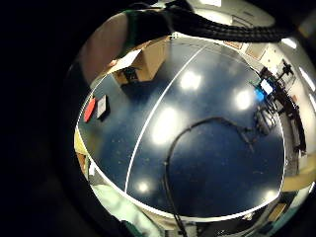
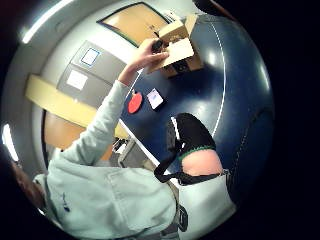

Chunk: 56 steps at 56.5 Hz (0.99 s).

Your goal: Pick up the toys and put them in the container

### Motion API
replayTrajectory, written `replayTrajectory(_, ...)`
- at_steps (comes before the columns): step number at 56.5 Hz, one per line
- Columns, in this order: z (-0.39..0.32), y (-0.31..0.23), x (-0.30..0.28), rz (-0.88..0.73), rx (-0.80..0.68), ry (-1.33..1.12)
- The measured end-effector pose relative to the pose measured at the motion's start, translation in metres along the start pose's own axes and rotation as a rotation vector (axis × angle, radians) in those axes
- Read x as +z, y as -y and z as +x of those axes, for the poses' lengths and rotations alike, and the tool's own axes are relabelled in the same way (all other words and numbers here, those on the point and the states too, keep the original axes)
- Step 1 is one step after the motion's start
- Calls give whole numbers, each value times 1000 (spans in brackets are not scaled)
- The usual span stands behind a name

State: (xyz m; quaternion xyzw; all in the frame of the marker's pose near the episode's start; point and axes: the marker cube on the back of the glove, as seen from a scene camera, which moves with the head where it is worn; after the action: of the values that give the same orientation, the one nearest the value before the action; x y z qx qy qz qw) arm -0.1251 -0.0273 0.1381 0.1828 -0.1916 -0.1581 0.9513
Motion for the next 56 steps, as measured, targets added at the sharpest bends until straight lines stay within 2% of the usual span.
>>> replayTrajectory(15,5,-46,13,-9,121,17)
replayTrajectory(19,25,-48,8,-28,139,31)
replayTrajectory(27,6,-76,13,-17,183,22)
replayTrajectory(35,16,-86,8,-1,225,34)
replayTrajectory(47,47,-85,-1,40,208,6)
replayTrajectory(56,28,-106,3,35,263,60)
